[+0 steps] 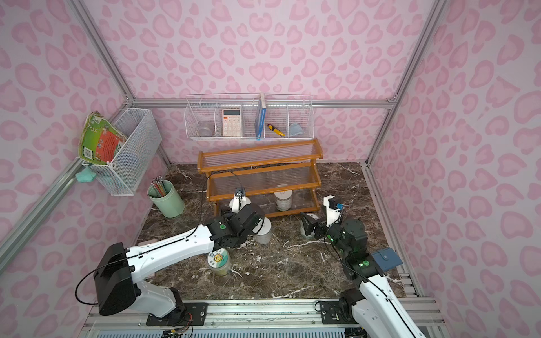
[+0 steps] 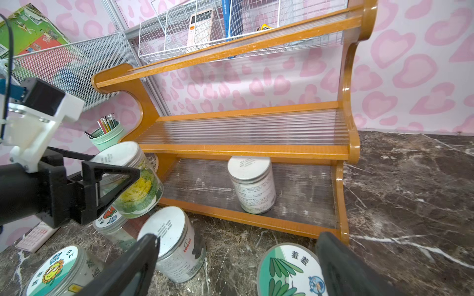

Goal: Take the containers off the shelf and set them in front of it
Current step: 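Pick up a container from the shelf, then place the container at the center of the board.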

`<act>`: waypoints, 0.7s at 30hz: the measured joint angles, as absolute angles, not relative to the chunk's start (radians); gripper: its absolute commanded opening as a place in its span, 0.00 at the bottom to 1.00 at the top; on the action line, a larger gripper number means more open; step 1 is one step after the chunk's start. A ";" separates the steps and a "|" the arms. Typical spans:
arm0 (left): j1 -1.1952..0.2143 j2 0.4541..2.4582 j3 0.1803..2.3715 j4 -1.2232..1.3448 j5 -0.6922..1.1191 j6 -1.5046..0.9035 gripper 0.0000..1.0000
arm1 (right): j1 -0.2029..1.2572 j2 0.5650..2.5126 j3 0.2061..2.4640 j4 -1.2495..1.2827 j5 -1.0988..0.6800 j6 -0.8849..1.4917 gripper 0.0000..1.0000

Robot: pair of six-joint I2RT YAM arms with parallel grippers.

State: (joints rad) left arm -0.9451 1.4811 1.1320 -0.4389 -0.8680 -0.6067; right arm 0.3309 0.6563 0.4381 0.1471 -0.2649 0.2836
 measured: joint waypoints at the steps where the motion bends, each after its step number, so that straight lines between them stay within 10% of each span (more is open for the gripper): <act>1: -0.955 1.479 1.135 -0.446 -0.871 -0.607 0.68 | 0.331 0.656 0.438 0.146 -0.265 0.284 0.99; 21: -1.283 1.458 1.168 -0.600 -0.926 -0.744 0.67 | 0.331 0.630 0.448 0.108 -0.260 0.283 0.99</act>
State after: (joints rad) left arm -1.2831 1.4582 1.1679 -0.5999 -0.9257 -0.7444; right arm 0.3309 0.6300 0.4484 0.1081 -0.2600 0.2829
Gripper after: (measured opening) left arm 0.871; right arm 0.990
